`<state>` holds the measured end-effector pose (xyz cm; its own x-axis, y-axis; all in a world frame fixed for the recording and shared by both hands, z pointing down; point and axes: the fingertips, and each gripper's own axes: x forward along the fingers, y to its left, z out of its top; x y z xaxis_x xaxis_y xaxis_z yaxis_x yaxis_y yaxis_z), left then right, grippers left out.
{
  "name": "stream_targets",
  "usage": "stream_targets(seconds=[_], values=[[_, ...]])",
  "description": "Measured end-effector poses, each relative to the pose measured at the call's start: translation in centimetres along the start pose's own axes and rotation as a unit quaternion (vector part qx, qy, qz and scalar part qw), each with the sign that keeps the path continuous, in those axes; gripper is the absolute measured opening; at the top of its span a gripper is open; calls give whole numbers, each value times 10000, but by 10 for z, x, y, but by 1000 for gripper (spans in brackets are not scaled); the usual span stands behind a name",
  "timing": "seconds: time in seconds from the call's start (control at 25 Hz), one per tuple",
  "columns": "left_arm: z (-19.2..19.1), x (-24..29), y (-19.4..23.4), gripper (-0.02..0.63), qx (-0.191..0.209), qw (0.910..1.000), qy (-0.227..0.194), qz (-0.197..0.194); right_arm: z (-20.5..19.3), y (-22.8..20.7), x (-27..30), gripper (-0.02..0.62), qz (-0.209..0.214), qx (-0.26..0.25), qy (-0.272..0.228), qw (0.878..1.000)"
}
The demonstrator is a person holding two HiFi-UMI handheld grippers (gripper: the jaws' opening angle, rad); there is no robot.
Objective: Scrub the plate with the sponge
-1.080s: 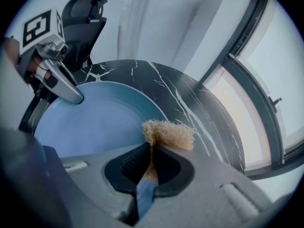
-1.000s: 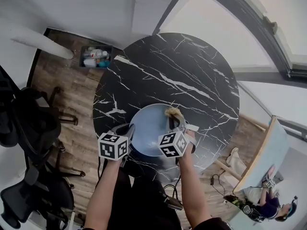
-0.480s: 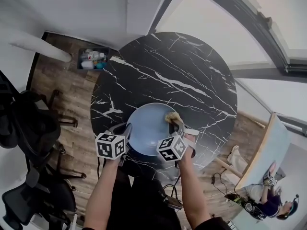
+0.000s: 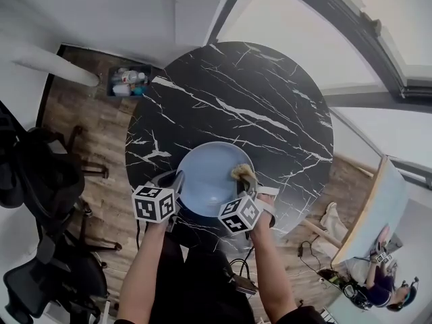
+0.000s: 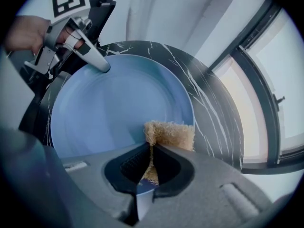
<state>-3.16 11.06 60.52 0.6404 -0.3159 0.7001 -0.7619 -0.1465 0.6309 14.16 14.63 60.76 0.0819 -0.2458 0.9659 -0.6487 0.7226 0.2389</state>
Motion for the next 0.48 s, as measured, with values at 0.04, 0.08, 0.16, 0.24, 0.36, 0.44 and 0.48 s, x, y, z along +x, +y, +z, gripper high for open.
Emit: stream_targets(seconds=[0.04,0.08,0.16,0.24,0.36,0.44,0.48], values=[[0,0,0,15,-10,10000,-3,-4,-2,3,-1,21,35,-15,25,10000],[-1,0,0,15,-22,10000,-3,-15,-4,5,-2,21,70,-31,50,10000],[-1,1,0,15,-37,10000,6,-40,-8,11,-3,21,132,-81,98,9998],[-1,1,0,15,-32,10000,17,-42,-11,17,-5,21,190,-146,146,9996],[0,1,0,17,-63,10000,9,-31,-13,26,-7,21,341,-213,205,9990],[0,0,1,17,-89,10000,1,-23,-14,35,-10,21,519,-198,232,9982],[0,0,1,17,-106,9999,-1,-25,-15,39,-12,21,611,-179,233,9977]])
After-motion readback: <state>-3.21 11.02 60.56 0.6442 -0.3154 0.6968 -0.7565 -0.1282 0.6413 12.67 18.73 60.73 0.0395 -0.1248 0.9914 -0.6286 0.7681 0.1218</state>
